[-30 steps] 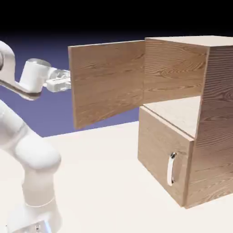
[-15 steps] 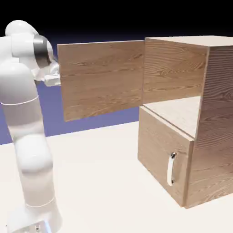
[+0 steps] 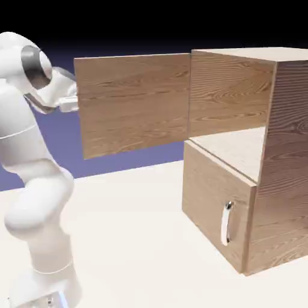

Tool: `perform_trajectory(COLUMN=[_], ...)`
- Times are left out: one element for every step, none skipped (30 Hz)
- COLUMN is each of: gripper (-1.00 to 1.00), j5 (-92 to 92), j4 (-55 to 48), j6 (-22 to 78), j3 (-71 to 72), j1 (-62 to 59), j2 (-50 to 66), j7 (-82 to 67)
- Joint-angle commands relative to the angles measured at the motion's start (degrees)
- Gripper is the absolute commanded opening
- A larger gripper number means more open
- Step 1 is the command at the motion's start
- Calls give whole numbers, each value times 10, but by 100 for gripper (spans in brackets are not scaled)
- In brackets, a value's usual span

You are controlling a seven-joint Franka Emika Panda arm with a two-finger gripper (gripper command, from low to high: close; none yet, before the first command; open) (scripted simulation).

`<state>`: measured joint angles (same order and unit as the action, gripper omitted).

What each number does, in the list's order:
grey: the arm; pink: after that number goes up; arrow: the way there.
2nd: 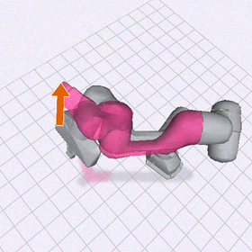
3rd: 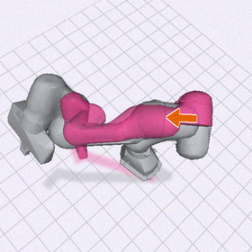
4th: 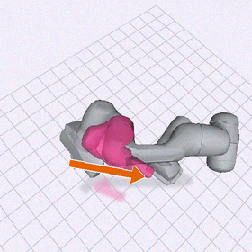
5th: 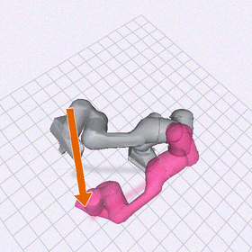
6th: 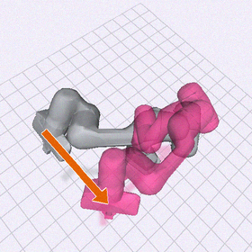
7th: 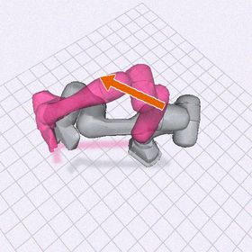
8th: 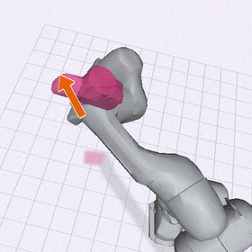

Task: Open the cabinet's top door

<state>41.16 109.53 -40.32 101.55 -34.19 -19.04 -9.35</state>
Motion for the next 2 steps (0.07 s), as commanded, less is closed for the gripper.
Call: perform_trajectory(gripper=[-100,-100], j5=[-7,-14], j4=[-12,-25], j6=[-2,-2], j3=[10,21], j1=[-21,-42], j2=[-18,-36], j7=[-12,-23])
